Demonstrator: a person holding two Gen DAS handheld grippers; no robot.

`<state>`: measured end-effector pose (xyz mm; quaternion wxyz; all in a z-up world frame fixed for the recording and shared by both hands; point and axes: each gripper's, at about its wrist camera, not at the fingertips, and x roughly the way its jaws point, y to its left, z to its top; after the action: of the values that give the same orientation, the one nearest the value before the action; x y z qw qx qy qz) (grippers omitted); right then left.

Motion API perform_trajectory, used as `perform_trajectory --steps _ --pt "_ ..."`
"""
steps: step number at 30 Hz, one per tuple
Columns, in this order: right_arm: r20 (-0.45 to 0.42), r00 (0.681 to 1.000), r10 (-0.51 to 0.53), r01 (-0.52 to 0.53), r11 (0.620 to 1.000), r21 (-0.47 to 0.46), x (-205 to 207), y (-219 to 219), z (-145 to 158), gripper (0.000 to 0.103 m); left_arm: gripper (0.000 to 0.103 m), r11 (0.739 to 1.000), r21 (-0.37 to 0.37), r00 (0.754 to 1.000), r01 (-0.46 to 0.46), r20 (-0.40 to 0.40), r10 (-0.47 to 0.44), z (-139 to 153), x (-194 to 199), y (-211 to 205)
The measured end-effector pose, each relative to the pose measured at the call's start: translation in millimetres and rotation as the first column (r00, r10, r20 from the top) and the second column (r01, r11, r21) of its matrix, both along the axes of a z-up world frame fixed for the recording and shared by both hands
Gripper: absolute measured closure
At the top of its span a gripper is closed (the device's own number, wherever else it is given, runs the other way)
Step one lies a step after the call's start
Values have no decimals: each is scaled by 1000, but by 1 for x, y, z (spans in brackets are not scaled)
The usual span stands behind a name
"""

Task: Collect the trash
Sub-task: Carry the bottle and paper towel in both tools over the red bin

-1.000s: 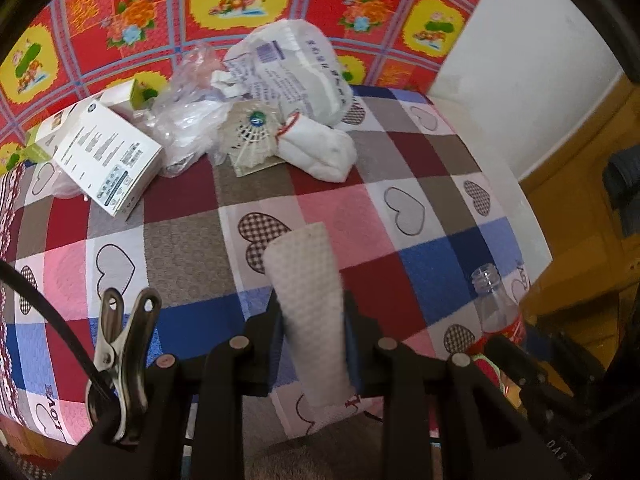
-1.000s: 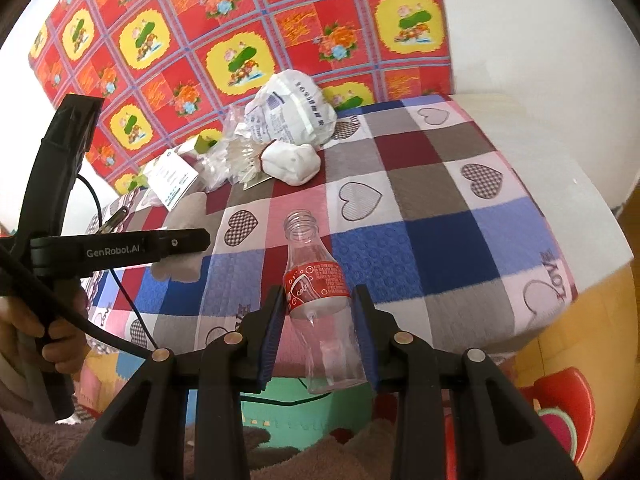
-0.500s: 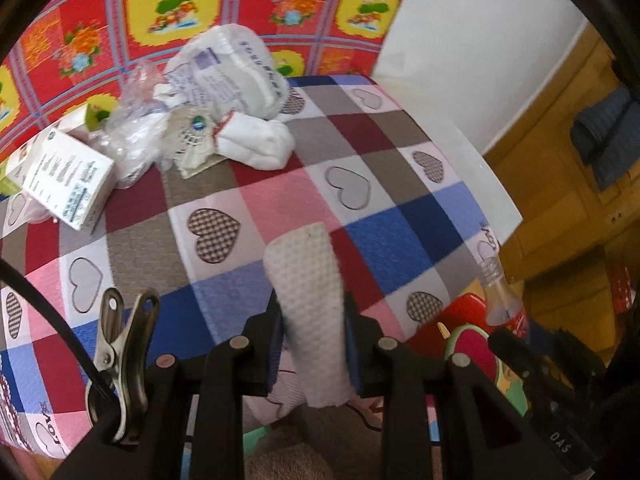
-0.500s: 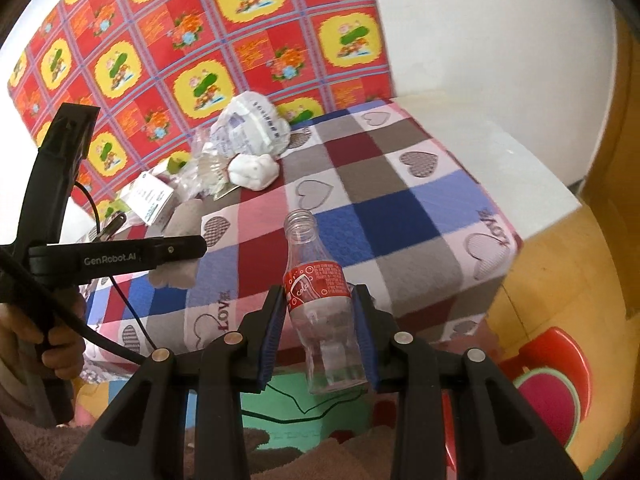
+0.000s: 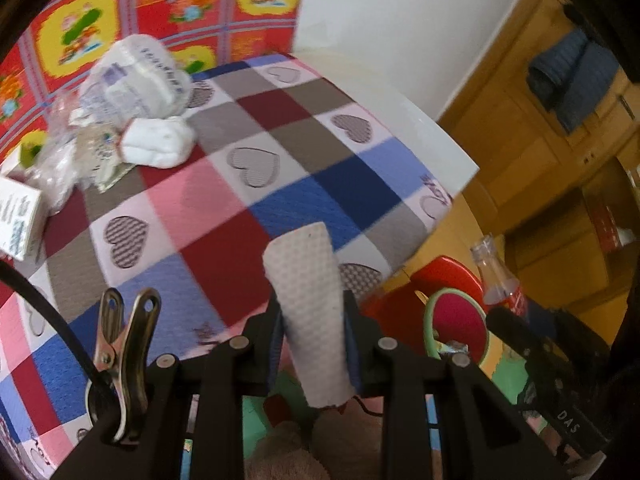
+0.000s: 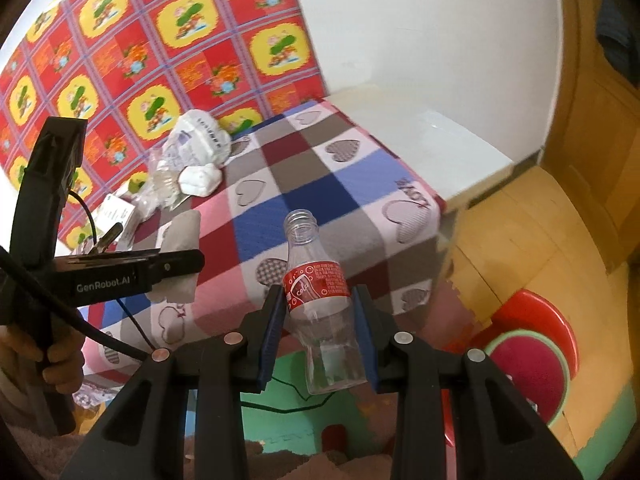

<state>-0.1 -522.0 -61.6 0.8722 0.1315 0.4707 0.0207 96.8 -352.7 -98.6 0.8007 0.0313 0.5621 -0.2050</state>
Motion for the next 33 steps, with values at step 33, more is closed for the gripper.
perform_trajectory --steps 33 --pt "-149 886 -438 439 898 -32 -142 -191 -76 68 76 874 -62 870 482 -84 -486 -61 -88 -224"
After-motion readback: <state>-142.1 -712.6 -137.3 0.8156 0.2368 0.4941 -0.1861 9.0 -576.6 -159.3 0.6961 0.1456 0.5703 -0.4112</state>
